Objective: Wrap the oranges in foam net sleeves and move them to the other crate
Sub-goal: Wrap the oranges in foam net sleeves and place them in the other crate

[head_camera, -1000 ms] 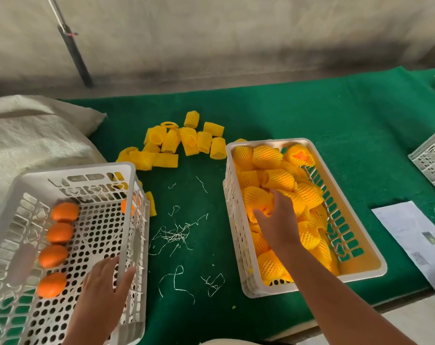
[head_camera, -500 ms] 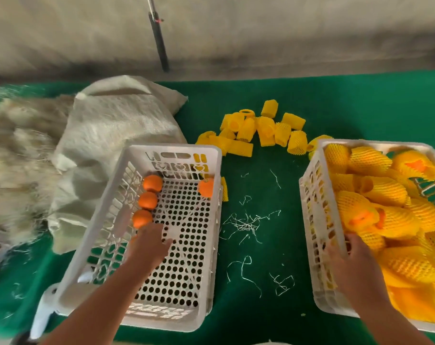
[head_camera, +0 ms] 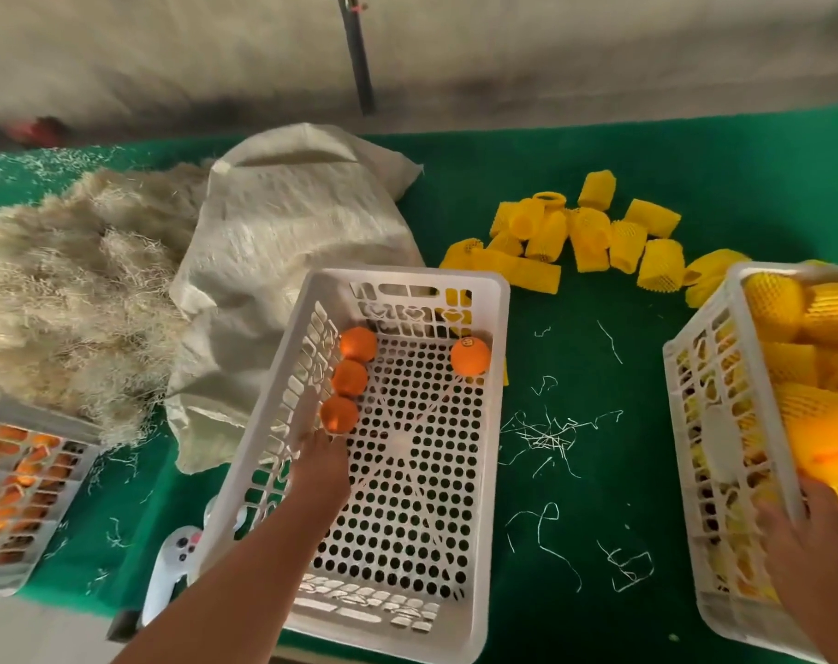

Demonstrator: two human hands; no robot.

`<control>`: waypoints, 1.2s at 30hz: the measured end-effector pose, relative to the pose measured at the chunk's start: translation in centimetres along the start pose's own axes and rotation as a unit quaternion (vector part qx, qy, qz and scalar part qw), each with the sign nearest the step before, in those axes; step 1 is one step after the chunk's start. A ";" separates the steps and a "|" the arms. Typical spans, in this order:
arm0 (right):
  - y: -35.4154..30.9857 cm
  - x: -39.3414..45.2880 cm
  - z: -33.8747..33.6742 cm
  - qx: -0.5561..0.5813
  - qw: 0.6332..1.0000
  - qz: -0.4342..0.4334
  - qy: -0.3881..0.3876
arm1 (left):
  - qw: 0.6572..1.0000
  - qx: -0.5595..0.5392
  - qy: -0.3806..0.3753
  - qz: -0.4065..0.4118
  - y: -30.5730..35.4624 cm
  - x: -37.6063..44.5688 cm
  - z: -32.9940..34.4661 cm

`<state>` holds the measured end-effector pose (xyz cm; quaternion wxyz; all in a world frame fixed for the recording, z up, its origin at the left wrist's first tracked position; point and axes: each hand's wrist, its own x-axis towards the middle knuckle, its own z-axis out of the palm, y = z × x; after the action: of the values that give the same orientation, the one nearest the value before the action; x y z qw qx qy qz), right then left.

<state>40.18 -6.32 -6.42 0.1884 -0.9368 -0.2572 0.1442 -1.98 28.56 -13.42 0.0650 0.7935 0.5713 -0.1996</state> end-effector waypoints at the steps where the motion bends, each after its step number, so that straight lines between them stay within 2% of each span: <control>1: 0.2 0.1 0.1 -0.005 1.000 -0.007 0.001 | 1.000 -0.004 -0.002 -0.004 -0.2 0.1 0.0; 4: -1.6 -1.0 -0.1 -0.002 1.000 0.021 0.020 | 0.991 -0.128 0.023 -0.024 0.0 -0.2 -1.0; 7: -4.9 -2.0 -0.9 0.021 0.997 0.065 0.029 | 0.949 -0.310 0.052 -0.017 1.3 -0.7 -3.5; 9: -5.8 -2.0 -1.4 0.017 0.997 0.072 0.029 | 0.887 -0.459 0.044 0.015 2.9 -1.9 -6.3; 11: -6.4 -2.1 -1.8 0.008 0.995 0.089 0.038 | 0.795 -0.604 0.019 0.059 4.9 -3.3 -9.4; 13: -6.8 -2.2 -2.0 -0.008 0.994 0.099 0.048 | 0.717 -0.690 -0.008 0.095 7.3 -5.0 -12.0; 14: -6.7 -2.2 -2.2 -0.014 0.994 0.096 0.047 | 0.694 -0.711 -0.013 0.112 8.6 -5.7 -13.1; 16: -6.7 -2.1 -3.0 -0.038 0.996 0.078 0.014 | 0.671 -0.728 -0.018 0.143 11.3 -6.4 -14.6; 18: -7.1 -1.8 -4.3 -0.047 0.995 0.056 -0.066 | 0.678 -0.718 -0.011 0.158 13.9 -6.7 -15.6; 20: -7.7 -1.2 -5.7 -0.103 0.985 0.051 -0.127 | 0.724 -0.667 0.024 0.176 16.4 -6.4 -16.0; 23: -9.3 0.5 -7.9 -0.206 0.967 0.043 -0.145 | 0.810 -0.533 0.078 0.234 19.4 -5.4 -15.4; 26: -11.6 2.0 -9.0 -0.252 0.960 0.015 -0.123 | 0.865 -0.392 0.095 0.297 21.5 -4.4 -14.8; 28: -13.3 3.3 -8.2 -0.225 0.971 -0.039 -0.073 | 0.887 -0.309 0.111 0.325 22.3 -3.8 -14.4; 30: -14.8 5.5 -5.8 -0.158 0.978 -0.122 -0.066 | 0.903 -0.227 0.134 0.339 22.8 -3.2 -13.9; 33: -17.1 10.7 -0.9 -0.119 0.964 -0.200 -0.126 | 0.903 -0.158 0.152 0.370 23.1 -2.5 -13.1; 36: -20.0 16.3 4.0 -0.139 0.947 -0.233 -0.172 | 0.898 -0.146 0.113 0.399 23.3 -2.3 -12.6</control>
<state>43.62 19.43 -4.29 0.0377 -0.8285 -0.5143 0.2183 22.23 22.83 -3.95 0.1898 0.9537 0.2326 0.0198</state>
